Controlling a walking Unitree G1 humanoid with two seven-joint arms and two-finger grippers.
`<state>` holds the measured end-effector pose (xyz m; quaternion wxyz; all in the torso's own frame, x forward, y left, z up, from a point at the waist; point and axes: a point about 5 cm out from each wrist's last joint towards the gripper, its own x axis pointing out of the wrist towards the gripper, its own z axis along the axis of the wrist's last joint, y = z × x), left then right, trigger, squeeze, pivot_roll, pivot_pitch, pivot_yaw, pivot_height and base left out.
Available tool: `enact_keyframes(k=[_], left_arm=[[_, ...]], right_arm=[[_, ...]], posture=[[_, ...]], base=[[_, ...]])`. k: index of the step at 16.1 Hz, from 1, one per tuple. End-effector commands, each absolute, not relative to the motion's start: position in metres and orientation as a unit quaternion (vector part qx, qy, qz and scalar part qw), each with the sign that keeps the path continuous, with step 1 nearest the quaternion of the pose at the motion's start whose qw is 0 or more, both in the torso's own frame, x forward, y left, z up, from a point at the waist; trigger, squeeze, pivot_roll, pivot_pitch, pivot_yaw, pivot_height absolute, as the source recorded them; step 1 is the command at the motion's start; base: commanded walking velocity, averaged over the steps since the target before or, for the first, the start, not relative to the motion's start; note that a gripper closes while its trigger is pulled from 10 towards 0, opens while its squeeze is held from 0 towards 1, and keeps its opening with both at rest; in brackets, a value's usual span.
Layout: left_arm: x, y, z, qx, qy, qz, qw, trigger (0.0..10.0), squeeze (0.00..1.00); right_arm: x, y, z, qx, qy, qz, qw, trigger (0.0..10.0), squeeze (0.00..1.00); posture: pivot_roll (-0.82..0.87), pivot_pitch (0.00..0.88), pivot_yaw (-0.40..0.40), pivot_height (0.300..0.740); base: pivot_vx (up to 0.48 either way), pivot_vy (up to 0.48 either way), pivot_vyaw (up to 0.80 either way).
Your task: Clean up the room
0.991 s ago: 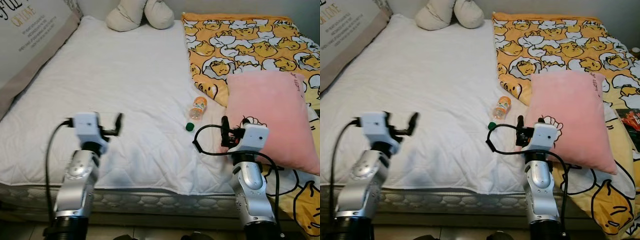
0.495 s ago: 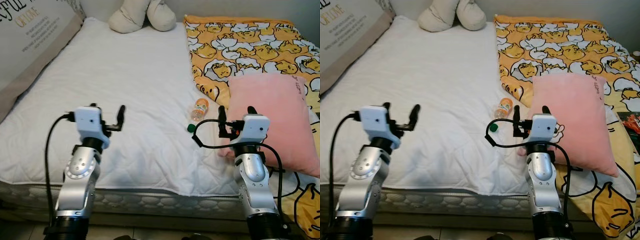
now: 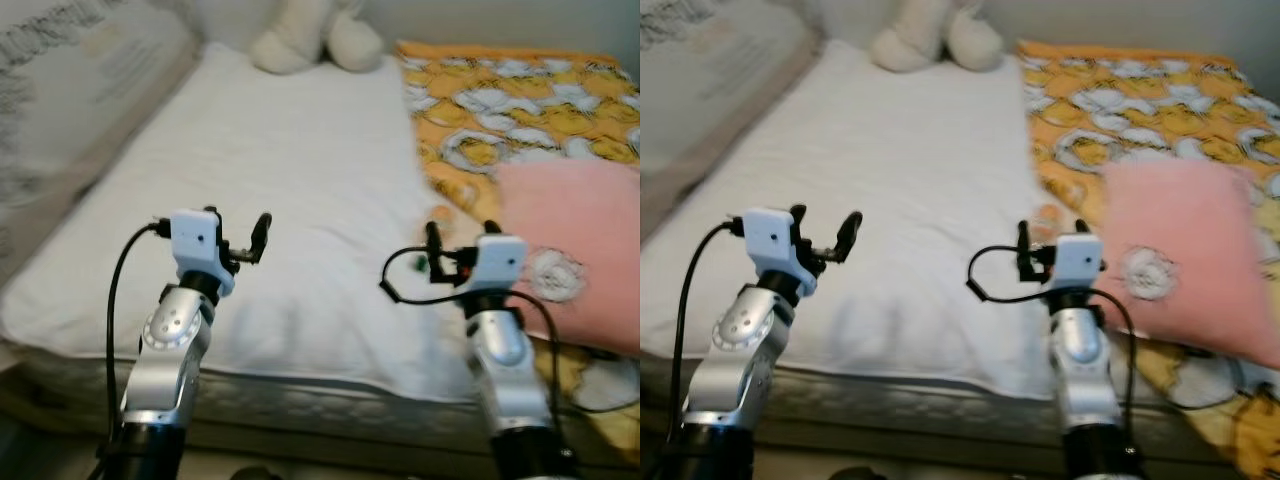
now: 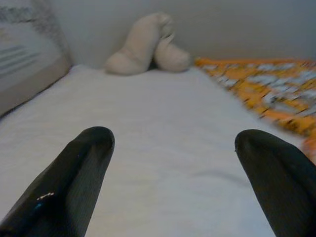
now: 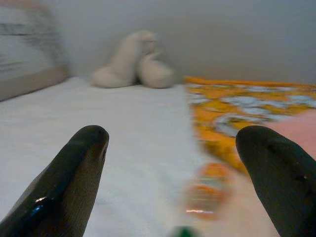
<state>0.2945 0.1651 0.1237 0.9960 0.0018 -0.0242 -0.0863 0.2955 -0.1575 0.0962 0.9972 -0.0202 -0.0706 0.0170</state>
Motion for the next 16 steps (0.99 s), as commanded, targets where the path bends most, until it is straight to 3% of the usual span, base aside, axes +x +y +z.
enact_keyframes(k=[1, 9, 16], left_arm=[[0.297, 0.161, 0.123, 0.006, -0.016, -0.092, 0.996, 10.0, 0.00], [0.299, 0.160, 0.121, 0.010, -0.012, -0.092, 0.996, 10.0, 0.00], [0.301, 0.159, 0.121, 0.015, -0.011, -0.087, 0.996, 10.0, 0.00]], right_arm=[[0.297, -0.160, 0.097, -0.019, -0.071, 0.017, 0.997, 10.0, 0.00], [0.306, -0.170, 0.094, -0.015, -0.047, -0.016, 0.999, 10.0, 0.00], [0.309, -0.164, 0.092, -0.020, -0.044, -0.003, 0.999, 10.0, 0.00]], posture=[[-0.06, 0.000, 0.034, 0.740], [-0.06, 0.000, 0.040, 0.740], [-0.06, 0.000, 0.041, 0.740]], base=[[0.000, 0.000, 0.00], [0.000, 0.000, -0.62], [0.000, 0.000, 0.00]])
